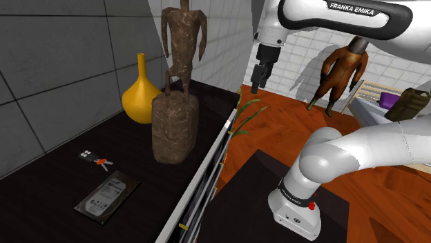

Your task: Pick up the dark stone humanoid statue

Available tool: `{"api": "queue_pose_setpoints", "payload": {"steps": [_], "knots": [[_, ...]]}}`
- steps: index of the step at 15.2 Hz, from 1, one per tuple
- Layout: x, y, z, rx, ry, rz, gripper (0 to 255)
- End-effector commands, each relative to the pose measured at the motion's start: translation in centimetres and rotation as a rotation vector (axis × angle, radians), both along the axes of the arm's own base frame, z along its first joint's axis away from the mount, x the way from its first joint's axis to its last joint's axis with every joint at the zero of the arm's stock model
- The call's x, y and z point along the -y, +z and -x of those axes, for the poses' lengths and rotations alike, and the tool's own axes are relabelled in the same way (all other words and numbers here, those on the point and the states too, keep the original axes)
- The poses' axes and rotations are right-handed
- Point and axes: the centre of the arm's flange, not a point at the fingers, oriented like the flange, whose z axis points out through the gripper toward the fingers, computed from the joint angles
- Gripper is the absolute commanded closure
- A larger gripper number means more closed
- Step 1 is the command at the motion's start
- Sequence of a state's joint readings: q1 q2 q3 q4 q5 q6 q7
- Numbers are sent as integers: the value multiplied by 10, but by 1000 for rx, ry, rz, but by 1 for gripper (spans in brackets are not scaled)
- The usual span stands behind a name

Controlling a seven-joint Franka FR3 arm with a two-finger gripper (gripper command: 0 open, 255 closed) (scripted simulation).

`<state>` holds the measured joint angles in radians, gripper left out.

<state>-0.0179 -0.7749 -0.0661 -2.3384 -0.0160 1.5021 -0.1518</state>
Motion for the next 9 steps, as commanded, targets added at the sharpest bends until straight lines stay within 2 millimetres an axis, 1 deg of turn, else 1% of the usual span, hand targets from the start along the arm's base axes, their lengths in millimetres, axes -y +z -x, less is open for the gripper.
{"api": "queue_pose_setpoints", "payload": {"steps": [1,9], "knots": [[0,0,0,0,0,0,0],[-72,58,-19,43,14,-78,0]]}}
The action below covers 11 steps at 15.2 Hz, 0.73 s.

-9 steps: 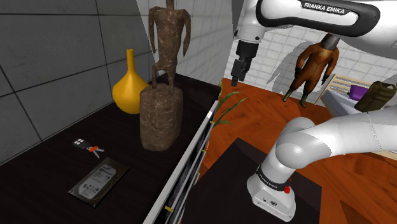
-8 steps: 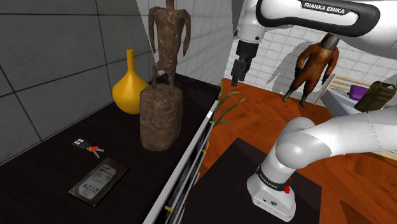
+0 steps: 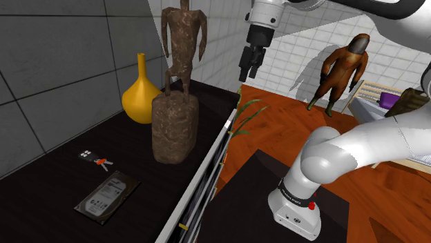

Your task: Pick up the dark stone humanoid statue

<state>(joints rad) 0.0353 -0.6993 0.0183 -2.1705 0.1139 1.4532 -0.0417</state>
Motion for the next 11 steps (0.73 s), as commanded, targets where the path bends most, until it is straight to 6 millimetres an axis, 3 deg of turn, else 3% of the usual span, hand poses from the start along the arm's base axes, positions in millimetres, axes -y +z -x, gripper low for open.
{"api": "queue_pose_setpoints", "payload": {"steps": [1,11], "knots": [[-15,15,-4,11,3,-21,0],[-97,97,-23,65,21,-118,0]]}}
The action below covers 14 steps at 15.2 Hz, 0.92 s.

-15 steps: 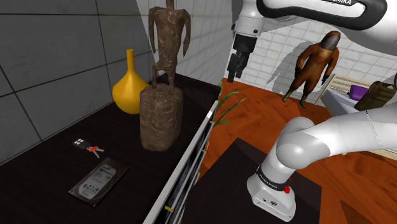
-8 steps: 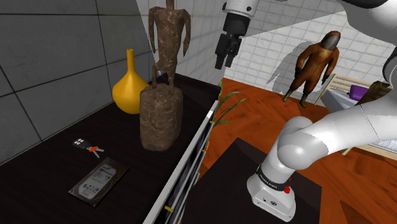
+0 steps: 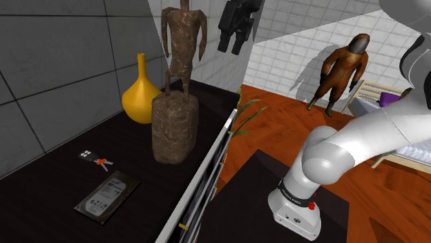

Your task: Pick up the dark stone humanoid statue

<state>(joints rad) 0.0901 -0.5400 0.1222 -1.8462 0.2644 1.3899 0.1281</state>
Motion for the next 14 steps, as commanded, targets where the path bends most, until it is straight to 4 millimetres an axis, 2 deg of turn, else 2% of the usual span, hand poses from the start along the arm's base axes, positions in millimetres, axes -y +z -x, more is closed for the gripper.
{"api": "queue_pose_setpoints", "payload": {"steps": [1,10,14], "knots": [[-14,18,-6,10,3,-21,0],[-80,100,-17,58,19,-108,0],[-80,79,-17,58,19,-108,0]]}}
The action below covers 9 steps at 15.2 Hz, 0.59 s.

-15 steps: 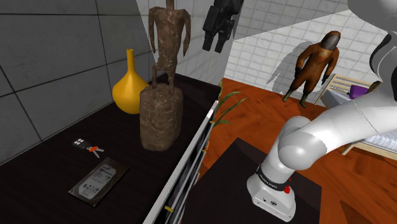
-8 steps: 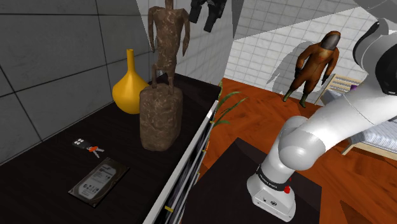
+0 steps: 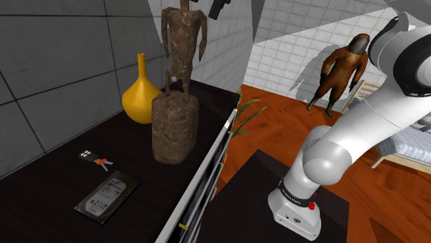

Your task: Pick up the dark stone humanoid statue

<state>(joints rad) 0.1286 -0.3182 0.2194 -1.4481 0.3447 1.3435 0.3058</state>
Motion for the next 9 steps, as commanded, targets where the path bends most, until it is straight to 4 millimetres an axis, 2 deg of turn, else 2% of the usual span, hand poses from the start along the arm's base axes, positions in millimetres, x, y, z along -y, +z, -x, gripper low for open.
{"api": "queue_pose_setpoints", "payload": {"steps": [1,4,6,7,9], "knots": [[-1,-11,0,0,0,-1,0],[-1,-24,0,0,0,-1,0],[-1,-24,0,0,0,-1,0],[-1,-24,0,0,0,-1,255],[-1,-24,0,0,0,-1,255]]}}
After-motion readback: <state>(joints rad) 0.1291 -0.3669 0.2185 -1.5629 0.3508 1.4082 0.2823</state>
